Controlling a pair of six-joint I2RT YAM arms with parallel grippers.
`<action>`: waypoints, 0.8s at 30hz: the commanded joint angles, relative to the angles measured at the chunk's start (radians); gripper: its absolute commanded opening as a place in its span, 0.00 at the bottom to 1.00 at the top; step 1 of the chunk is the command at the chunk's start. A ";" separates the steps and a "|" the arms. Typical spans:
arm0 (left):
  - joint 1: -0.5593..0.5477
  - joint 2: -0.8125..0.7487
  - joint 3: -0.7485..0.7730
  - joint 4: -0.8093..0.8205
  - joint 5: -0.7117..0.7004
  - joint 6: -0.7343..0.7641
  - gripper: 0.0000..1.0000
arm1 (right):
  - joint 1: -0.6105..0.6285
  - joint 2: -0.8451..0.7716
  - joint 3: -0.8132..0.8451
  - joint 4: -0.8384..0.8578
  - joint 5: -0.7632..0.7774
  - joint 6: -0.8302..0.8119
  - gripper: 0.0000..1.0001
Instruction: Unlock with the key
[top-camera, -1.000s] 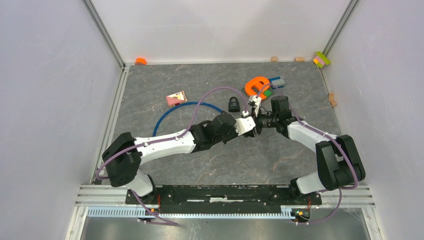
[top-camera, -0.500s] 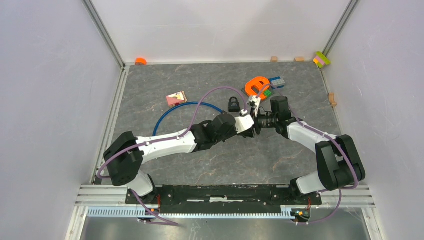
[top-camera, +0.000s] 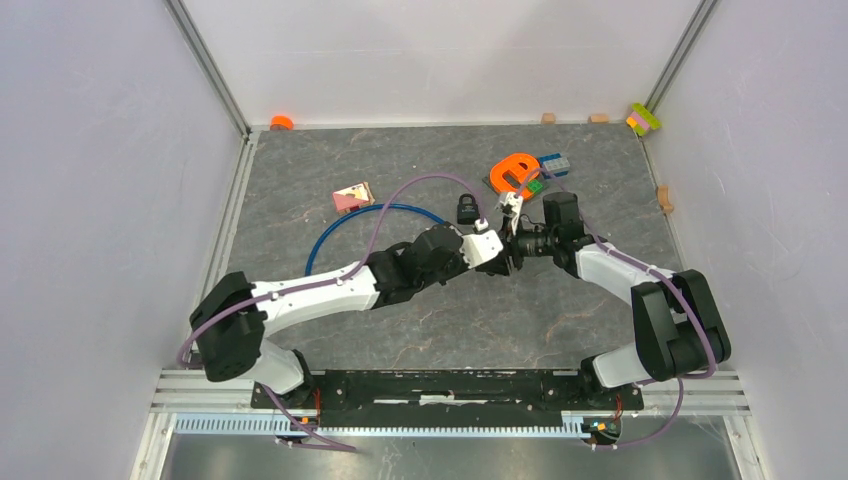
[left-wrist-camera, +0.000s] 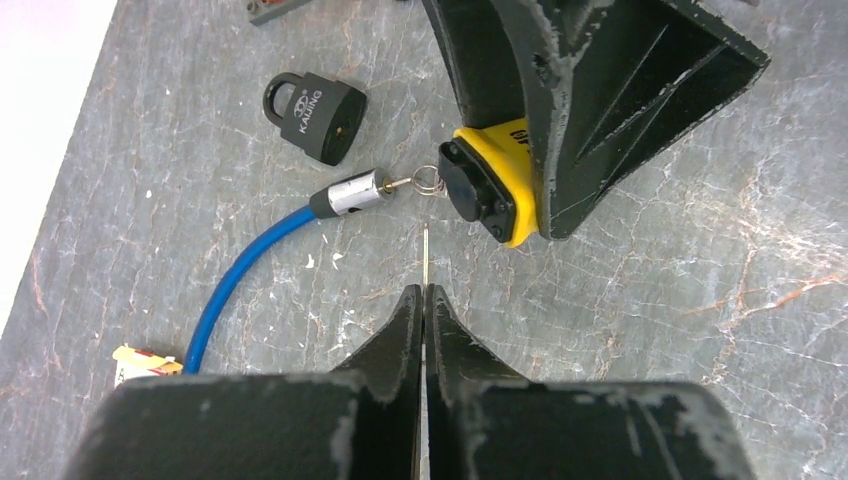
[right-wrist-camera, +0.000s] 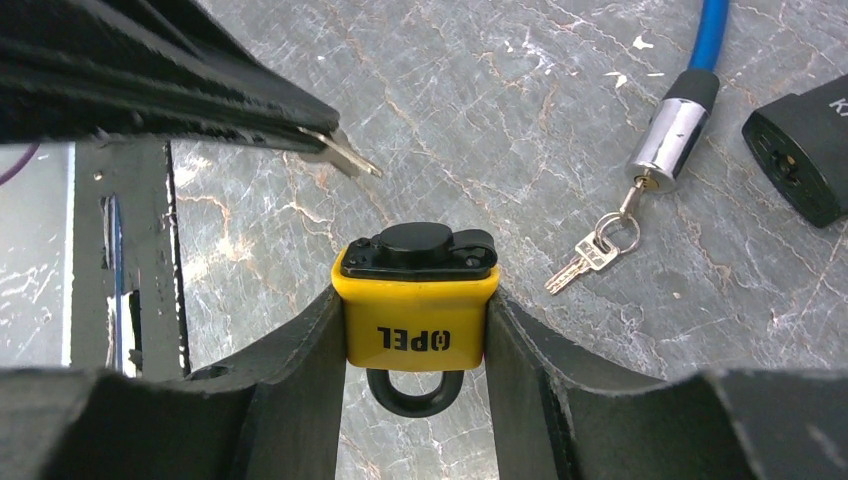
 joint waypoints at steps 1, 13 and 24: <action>0.011 -0.076 -0.016 0.071 0.067 0.015 0.02 | -0.004 -0.032 0.006 -0.020 -0.129 -0.118 0.00; 0.134 -0.193 -0.049 -0.017 0.579 -0.040 0.02 | -0.005 -0.045 0.104 -0.435 -0.216 -0.540 0.00; 0.075 -0.140 0.006 -0.099 0.499 0.017 0.02 | -0.003 -0.076 0.018 -0.093 -0.094 -0.151 0.00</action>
